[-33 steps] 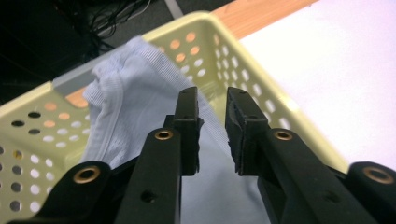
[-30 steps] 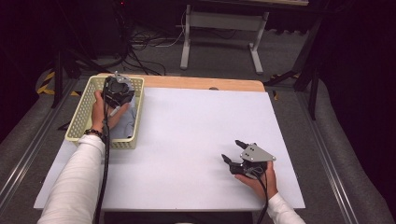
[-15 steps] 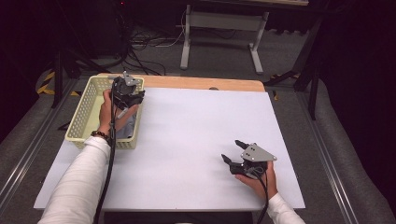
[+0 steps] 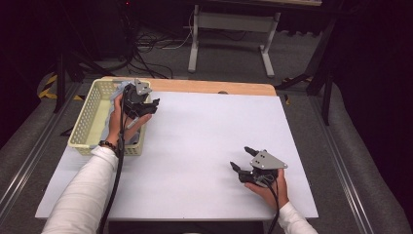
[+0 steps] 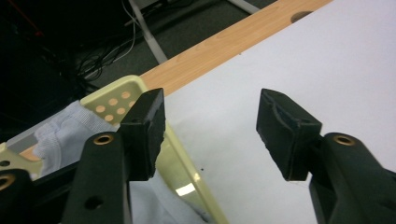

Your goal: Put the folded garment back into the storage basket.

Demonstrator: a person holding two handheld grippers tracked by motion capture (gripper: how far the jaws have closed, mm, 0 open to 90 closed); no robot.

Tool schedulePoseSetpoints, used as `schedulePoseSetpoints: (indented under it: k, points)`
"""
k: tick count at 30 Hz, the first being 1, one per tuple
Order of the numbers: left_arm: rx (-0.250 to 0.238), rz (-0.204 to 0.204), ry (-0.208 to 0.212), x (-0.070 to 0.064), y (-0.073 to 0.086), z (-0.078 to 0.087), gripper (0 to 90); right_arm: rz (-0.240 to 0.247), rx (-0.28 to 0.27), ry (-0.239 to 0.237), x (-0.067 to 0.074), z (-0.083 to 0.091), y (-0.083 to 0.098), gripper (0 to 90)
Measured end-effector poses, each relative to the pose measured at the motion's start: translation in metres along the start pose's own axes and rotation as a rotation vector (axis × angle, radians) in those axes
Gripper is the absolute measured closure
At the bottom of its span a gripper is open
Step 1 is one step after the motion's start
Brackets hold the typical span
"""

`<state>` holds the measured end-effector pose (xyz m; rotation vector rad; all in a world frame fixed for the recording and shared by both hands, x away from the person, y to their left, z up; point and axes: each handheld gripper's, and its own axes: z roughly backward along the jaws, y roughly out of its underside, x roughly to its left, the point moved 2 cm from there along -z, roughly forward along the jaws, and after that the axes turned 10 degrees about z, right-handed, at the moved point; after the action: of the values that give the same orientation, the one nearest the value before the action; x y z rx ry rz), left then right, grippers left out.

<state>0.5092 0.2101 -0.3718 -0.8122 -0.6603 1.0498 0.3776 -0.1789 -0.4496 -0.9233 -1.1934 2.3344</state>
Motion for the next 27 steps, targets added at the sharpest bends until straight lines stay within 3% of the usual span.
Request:
schedulePoseSetpoints:
  k: [8, 15, 27]
  points:
    - [-0.047, -0.025, 0.033, -0.017, -0.001, 0.012, 31.9, 0.004, 0.0, -0.006, 0.002, -0.001, -0.001, 28.3]
    - [-0.067, -0.064, 0.071, -0.034, 0.003, 0.019, 28.3, 0.017, 0.002, -0.018, 0.006, -0.003, -0.003, 28.3]
    - [-0.11, -0.093, 0.117, -0.057, 0.011, 0.031, 21.8, 0.018, -0.003, -0.022, 0.007, -0.003, -0.004, 28.2]
